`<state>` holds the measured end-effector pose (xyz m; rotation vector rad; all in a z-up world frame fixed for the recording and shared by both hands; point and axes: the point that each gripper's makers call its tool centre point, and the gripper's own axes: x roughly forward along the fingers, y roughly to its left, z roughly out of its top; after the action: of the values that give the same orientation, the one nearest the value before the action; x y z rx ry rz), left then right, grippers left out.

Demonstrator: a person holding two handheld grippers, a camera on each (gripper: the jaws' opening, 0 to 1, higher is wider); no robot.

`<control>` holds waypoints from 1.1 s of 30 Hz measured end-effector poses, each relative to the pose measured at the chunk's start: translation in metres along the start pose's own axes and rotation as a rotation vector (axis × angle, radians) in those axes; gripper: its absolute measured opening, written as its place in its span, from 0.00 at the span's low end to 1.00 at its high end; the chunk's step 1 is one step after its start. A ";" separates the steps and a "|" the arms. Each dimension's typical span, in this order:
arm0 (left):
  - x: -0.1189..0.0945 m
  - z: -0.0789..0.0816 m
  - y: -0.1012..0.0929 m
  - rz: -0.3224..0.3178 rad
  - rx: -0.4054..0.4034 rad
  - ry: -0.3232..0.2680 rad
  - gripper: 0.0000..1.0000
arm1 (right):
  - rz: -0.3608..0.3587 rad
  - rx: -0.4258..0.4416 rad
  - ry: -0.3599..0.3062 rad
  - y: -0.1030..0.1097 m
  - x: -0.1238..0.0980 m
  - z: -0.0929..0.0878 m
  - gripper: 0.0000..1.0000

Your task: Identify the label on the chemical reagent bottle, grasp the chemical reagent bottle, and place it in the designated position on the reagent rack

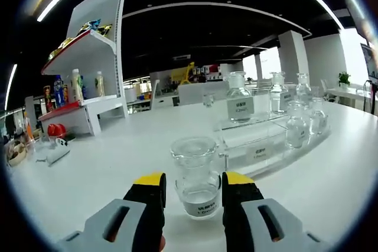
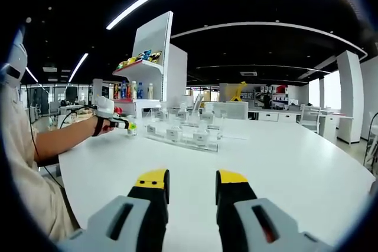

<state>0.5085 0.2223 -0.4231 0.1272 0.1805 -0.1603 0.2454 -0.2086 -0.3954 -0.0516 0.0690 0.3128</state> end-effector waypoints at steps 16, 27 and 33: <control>-0.008 0.009 -0.003 -0.002 -0.014 -0.045 0.39 | 0.003 0.000 0.012 0.002 0.003 -0.004 0.31; -0.012 0.012 -0.009 -0.001 -0.025 -0.075 0.34 | -0.001 0.000 0.012 0.000 0.003 -0.004 0.31; -0.013 0.011 -0.012 -0.007 -0.036 -0.081 0.32 | -0.002 0.002 0.009 -0.001 0.002 -0.004 0.31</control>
<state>0.4955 0.2112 -0.4116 0.0843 0.1028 -0.1693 0.2472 -0.2087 -0.3997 -0.0506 0.0780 0.3101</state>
